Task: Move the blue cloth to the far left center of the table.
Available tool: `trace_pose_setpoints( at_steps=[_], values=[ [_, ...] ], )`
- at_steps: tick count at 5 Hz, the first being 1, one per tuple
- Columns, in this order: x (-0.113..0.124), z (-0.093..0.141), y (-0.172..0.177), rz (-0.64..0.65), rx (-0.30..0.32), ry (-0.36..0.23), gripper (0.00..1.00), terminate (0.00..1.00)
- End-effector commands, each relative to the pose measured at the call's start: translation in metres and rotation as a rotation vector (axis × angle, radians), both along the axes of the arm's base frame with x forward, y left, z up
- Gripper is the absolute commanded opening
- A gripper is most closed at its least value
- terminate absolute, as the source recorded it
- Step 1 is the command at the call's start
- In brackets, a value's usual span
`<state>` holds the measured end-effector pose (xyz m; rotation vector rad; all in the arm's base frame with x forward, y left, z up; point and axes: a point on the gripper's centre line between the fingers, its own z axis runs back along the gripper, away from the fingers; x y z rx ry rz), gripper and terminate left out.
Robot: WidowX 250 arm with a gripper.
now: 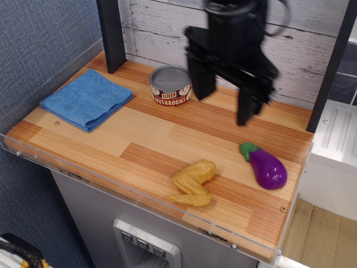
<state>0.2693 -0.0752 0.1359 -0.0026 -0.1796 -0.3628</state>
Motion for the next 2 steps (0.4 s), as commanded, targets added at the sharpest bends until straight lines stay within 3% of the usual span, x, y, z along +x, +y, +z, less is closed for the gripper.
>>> trace_pose_setpoints(
  at_steps=[1,2],
  values=[
    [-0.0162,0.0300,-0.0197,-0.019,-0.008,0.000,1.00,0.00],
    [-0.0162,0.0300,-0.0197,-0.019,-0.008,0.000,1.00,1.00]
  ],
)
